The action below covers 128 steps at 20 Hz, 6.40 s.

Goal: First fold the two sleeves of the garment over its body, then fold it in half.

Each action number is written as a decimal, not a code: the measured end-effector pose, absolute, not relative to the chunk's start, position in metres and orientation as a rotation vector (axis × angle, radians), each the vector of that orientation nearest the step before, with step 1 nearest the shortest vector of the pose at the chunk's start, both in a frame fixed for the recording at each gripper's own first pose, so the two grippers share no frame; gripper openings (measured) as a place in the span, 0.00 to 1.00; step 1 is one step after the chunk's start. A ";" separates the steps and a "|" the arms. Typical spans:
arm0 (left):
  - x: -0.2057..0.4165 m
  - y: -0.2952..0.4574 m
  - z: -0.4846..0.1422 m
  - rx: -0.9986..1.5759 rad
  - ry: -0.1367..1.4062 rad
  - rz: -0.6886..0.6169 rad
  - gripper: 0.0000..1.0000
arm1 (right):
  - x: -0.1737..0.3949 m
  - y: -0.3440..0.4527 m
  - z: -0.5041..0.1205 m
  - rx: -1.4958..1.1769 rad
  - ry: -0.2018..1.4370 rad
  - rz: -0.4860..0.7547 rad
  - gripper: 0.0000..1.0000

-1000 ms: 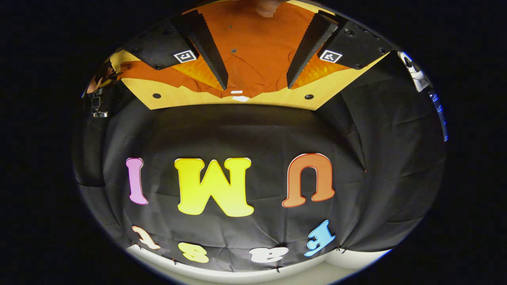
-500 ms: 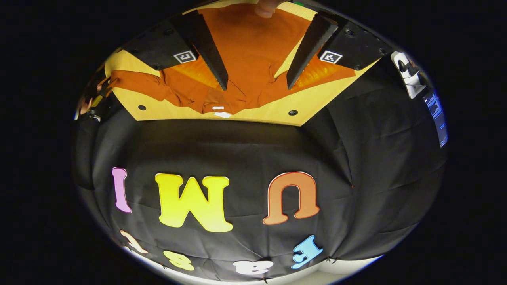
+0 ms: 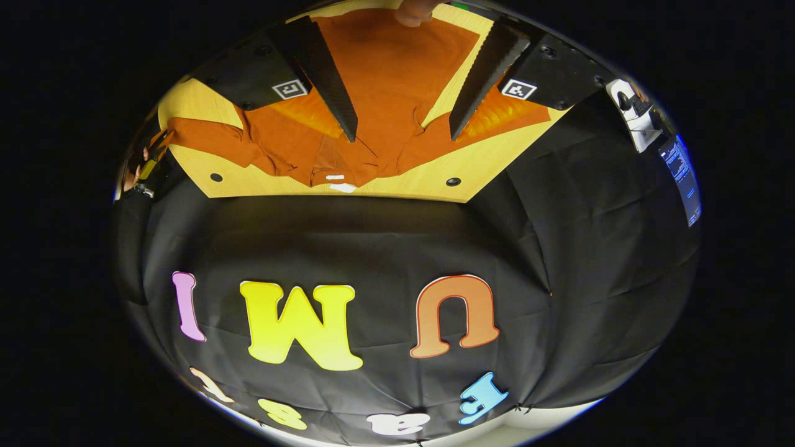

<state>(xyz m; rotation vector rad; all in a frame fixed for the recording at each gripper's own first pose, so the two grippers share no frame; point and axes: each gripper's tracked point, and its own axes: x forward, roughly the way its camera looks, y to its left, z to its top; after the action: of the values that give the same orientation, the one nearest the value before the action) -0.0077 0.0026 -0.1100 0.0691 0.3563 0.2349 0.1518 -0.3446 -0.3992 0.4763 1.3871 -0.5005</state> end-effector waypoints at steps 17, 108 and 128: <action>-0.009 0.045 -0.112 0.038 0.302 0.222 0.97 | 0.181 -0.288 -0.292 0.393 1.206 -0.384 0.04; -0.023 0.390 -0.370 -0.588 1.202 0.724 0.92 | -0.033 0.240 -0.260 0.129 1.182 0.673 0.94; 0.007 0.388 -0.345 -0.468 1.098 0.682 0.03 | -0.013 0.146 -0.243 0.243 1.128 0.627 0.97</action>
<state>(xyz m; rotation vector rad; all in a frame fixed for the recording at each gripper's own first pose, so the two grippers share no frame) 0.0069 0.3882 -0.3452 -0.4681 1.0978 0.6816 -0.0135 0.1465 -0.2432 0.2427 1.1275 0.6268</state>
